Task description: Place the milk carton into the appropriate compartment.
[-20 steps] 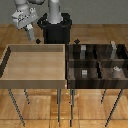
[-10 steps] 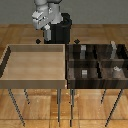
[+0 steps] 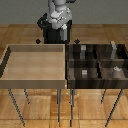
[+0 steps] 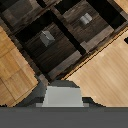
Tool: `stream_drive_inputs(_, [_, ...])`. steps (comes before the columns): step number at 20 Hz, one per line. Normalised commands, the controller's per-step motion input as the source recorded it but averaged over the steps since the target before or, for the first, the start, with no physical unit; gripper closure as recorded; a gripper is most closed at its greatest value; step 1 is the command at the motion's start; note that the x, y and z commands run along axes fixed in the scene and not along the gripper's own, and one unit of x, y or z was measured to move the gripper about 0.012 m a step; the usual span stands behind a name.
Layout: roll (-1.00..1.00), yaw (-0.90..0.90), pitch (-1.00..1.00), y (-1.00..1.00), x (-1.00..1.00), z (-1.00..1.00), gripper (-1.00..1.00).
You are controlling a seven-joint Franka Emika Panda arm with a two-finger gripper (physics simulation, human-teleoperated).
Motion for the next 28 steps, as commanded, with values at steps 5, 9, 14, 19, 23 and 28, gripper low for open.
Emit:
stream_drive_inputs(5, [0.0,0.0,0.0,1.0,0.0,0.0,1.0])
stream_drive_inputs(9, [0.0,0.0,0.0,1.0,0.0,0.0,1.0])
stream_drive_inputs(14, [0.0,0.0,0.0,0.2,0.0,-0.8,1.0])
stream_drive_inputs(19, [0.0,0.0,0.0,0.0,0.0,-0.6,-1.0])
stream_drive_inputs(23, [0.0,0.0,0.0,0.0,0.0,0.0,-1.0])
stream_drive_inputs(28, [0.0,0.0,0.0,0.0,0.0,0.0,-1.0])
